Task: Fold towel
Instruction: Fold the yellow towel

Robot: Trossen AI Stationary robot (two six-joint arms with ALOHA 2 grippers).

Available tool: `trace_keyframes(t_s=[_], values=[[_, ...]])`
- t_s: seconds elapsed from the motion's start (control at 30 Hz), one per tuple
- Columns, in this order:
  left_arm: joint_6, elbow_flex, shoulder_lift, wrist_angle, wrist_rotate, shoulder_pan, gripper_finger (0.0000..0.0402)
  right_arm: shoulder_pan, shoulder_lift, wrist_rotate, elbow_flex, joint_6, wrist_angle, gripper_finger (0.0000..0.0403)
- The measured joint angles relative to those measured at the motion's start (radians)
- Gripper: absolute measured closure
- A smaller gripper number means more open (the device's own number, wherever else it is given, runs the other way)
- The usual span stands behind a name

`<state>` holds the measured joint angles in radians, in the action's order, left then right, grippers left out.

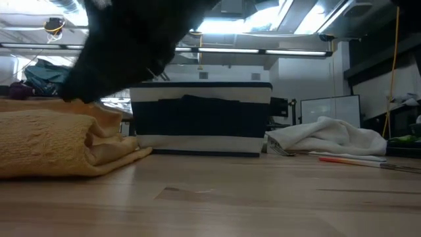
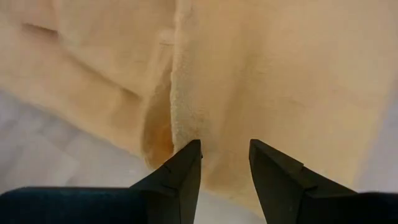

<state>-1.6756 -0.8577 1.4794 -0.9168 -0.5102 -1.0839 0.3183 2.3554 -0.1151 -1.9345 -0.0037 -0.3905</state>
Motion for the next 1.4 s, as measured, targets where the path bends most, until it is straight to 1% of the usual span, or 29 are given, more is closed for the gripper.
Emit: trace_keyframes(t_s=[0.13,0.27,0.37,0.5,0.53,0.7,0.8,0.87,0.97,1.1,1.23,1.4], values=[[-0.026,0.001,0.033,-0.107,-0.001,0.025,0.0275,-0.026,0.0,-0.015,0.015,0.003,0.0,0.018],[-0.064,0.001,0.054,-0.227,-0.002,0.056,0.0275,-0.059,0.0,-0.07,0.022,0.052,-0.004,0.018],[-0.077,0.009,0.056,-0.278,-0.002,0.076,0.0275,-0.088,0.0,-0.094,0.021,0.078,0.0,0.018],[-0.138,0.015,0.054,-0.328,-0.005,0.092,0.0275,-0.115,0.0,-0.103,0.021,0.083,-0.003,0.018],[-0.141,0.014,0.051,-0.336,-0.01,0.092,0.0275,-0.119,0.0,-0.094,0.018,0.083,-0.003,0.018],[-0.074,-0.008,-0.005,-0.315,-0.05,0.092,0.0275,-0.114,0.0,0.053,-0.042,0.045,0.001,0.018],[0.017,-0.047,-0.053,-0.273,-0.053,0.091,0.0275,-0.098,0.0,0.094,-0.097,0.017,-0.004,0.018],[0.098,-0.069,-0.087,-0.204,-0.038,0.085,0.0275,-0.081,0.0,0.11,-0.132,-0.005,-0.007,0.018],[0.229,-0.074,-0.124,-0.043,0.002,0.068,0.0275,-0.045,0.0,0.113,-0.156,-0.035,-0.012,0.018],[0.353,-0.074,-0.124,0.146,0.02,0.032,0.0275,0.007,0.001,0.108,-0.156,-0.047,-0.077,0.018],[0.4,-0.074,-0.091,0.235,0.021,-0.002,0.0275,0.057,0.001,0.042,-0.133,-0.049,-0.145,0.018],[0.399,-0.074,-0.026,0.26,0.024,-0.031,0.0275,0.106,0.001,0.009,-0.089,-0.048,-0.126,0.018]])
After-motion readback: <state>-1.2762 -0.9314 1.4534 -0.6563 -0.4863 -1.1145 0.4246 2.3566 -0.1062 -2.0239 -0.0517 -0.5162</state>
